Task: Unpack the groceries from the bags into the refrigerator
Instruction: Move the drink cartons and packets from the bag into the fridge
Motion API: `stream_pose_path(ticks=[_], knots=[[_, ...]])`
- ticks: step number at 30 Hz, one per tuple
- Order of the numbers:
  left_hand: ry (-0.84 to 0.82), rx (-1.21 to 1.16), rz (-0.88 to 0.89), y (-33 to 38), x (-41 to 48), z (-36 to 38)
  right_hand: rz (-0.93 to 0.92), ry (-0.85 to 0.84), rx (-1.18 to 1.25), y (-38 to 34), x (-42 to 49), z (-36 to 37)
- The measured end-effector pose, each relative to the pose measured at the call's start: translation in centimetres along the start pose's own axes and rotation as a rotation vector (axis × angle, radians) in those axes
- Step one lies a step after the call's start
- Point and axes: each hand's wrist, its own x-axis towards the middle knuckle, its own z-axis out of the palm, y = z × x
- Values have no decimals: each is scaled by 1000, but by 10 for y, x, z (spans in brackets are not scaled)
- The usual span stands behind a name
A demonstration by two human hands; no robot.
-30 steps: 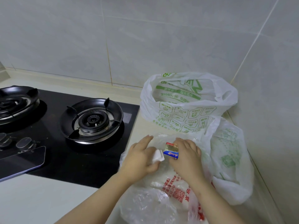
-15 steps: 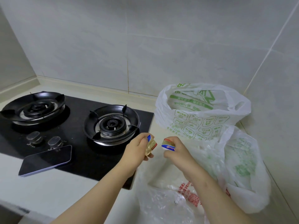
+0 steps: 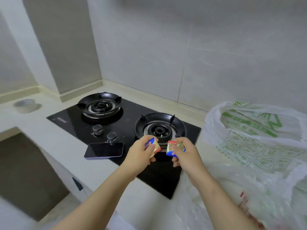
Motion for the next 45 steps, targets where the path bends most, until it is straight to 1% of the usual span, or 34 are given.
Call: stream_pose_path(ticks=[4, 9, 14, 19, 22, 28, 33, 39, 41, 45], knots=[[160, -17, -29, 0, -18, -30, -78, -143, 33, -20, -1, 29], [428, -114, -71, 4, -61, -69, -149, -372, 59, -42, -17, 71], [781, -96, -81, 1, -120, -104, -214, -591, 64, -63, -45, 118], [1101, -136, -93, 0, -192, -137, -307, -808, 96, -87, -96, 166], [1242, -155, -89, 0, -240, -159, -366, -947, 121, -104, -137, 195], [1521, -119, -94, 2, -342, -201, -466, -1175, 174, -136, -227, 250], [1690, -95, -27, 14, -436, -229, -482, -1371, 251, -163, -319, 291], [1868, 29, 25, 27, -561, -262, -485, -1546, 371, -195, -444, 326], [1867, 44, 31, 32, -579, -266, -498, -1561, 408, -202, -461, 331], [1937, 78, 88, 41, -638, -275, -562, -1642, 432, -214, -523, 344]])
